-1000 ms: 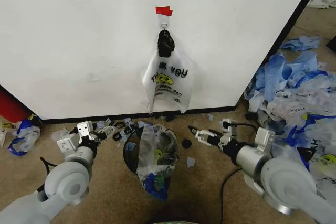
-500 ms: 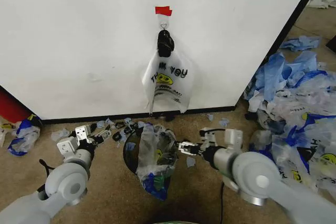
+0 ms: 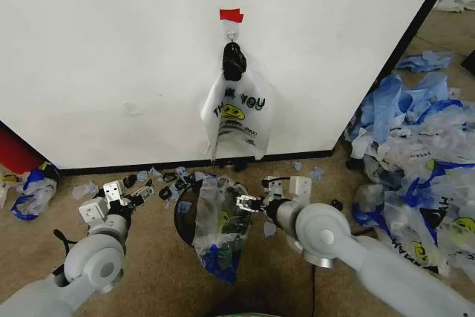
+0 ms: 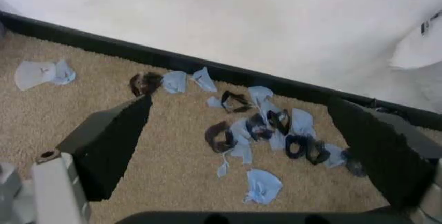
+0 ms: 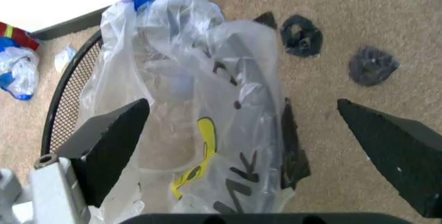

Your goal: Pick up the garbage bag from the wall and place it over the trash bin.

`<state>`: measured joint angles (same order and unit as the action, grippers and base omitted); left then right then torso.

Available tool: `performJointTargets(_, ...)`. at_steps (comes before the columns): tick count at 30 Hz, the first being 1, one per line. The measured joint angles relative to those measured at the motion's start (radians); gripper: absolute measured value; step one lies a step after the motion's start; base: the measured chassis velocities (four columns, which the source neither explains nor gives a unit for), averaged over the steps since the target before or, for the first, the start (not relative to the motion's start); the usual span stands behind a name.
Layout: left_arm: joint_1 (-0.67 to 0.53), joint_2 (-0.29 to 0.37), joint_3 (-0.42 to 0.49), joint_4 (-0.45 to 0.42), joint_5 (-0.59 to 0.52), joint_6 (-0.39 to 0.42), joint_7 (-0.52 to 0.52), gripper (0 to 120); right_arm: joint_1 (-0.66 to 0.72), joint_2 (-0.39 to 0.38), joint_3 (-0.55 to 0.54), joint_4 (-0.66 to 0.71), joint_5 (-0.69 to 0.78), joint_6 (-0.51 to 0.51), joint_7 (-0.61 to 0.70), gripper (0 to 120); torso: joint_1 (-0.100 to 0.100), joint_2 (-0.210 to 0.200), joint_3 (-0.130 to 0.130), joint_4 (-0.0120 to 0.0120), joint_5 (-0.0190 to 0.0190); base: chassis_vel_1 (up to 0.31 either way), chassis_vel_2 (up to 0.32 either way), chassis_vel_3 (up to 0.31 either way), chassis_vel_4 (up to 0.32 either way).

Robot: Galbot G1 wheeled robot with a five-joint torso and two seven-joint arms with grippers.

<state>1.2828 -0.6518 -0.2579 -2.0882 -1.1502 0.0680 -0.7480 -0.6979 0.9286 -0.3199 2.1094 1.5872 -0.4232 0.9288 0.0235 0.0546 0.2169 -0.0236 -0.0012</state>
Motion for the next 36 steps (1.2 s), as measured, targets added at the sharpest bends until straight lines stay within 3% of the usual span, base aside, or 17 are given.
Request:
performJointTargets(18, 0.021, -0.012, 0.003, -0.003, 0.024, -0.009, 0.007, 100, -0.019, 0.043, -0.040, -0.051, -0.067, -0.012, 0.024, 100, 0.000, 0.000, 0.000, 0.0000, -0.0001, 0.000, 0.000, 0.000, 0.000)
performJointTargets(23, 0.029, -0.015, 0.003, -0.004, 0.033, -0.012, 0.007, 100, -0.015, 0.055, -0.049, -0.064, -0.075, -0.012, 0.035, 87, 0.000, 0.000, 0.000, 0.0000, 0.0000, 0.000, 0.000, 0.000, 0.000)
performJointTargets(36, 0.032, -0.014, 0.007, -0.030, -0.002, -0.011, -0.003, 100, -0.046, 0.053, -0.069, -0.076, -0.115, -0.002, 0.029, 39, 0.000, 0.000, 0.000, 0.0000, 0.0000, 0.000, 0.000, 0.000, 0.000)
